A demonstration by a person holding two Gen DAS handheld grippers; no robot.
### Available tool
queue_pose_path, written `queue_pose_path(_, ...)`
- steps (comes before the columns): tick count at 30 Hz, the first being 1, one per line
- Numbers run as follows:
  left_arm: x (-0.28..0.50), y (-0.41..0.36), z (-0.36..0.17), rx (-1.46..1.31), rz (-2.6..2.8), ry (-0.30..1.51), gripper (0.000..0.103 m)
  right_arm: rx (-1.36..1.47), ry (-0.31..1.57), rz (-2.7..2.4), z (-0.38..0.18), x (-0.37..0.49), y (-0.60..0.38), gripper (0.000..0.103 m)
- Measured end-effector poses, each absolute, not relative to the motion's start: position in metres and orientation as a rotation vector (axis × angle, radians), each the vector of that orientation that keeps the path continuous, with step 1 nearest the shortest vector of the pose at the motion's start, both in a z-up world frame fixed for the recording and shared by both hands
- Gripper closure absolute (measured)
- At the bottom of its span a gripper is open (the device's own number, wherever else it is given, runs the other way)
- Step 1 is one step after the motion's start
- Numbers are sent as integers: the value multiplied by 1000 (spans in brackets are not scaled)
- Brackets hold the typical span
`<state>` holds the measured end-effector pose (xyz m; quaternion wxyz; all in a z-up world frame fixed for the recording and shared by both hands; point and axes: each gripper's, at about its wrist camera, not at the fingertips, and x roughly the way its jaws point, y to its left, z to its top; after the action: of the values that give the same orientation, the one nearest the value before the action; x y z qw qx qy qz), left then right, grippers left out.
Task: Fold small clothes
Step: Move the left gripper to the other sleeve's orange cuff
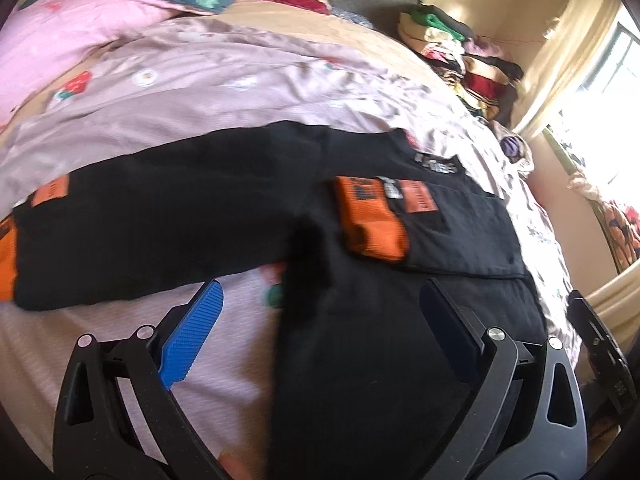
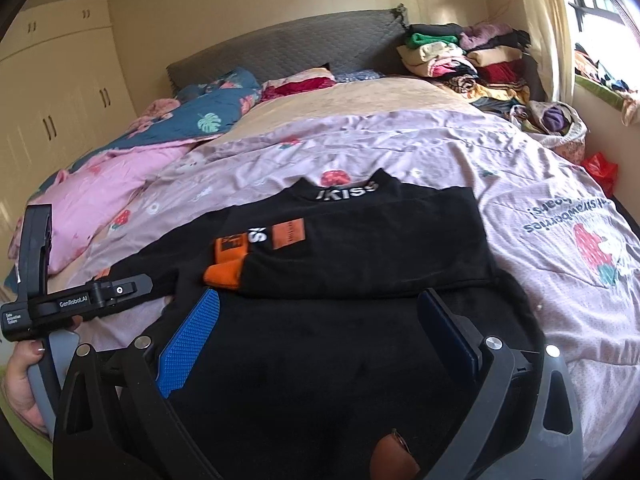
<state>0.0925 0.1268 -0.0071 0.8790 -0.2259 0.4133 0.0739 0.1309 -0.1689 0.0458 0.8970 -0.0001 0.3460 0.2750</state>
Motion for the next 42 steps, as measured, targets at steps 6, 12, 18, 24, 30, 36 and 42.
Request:
queue_pose_path(6, 67, 162, -14, -523, 220, 861, 11, -66, 702, 617, 48, 113, -133, 4)
queue_pose_path(12, 46, 189, -19, -578, 255, 843, 11, -117, 699, 648, 43, 97, -103, 4)
queue_pose_path(18, 29, 209, -24, -615, 278, 832, 11, -161, 711, 685, 40, 85, -72, 4)
queue_pose_path(24, 11, 229, -35, -647, 317, 841, 11, -192, 717, 708, 38, 79, -49, 4)
queue_pose_path(30, -3, 249, -51, -696, 365, 847, 11, -207, 741, 721, 30, 76, -37, 4)
queue_pose_path(36, 0, 275, -56, -717, 458, 799, 11, -207, 749, 710, 27, 75, -41, 4)
queue_pose_path(42, 5, 308, -56, -764, 538, 744, 55, -170, 766, 672, 22, 84, -57, 4)
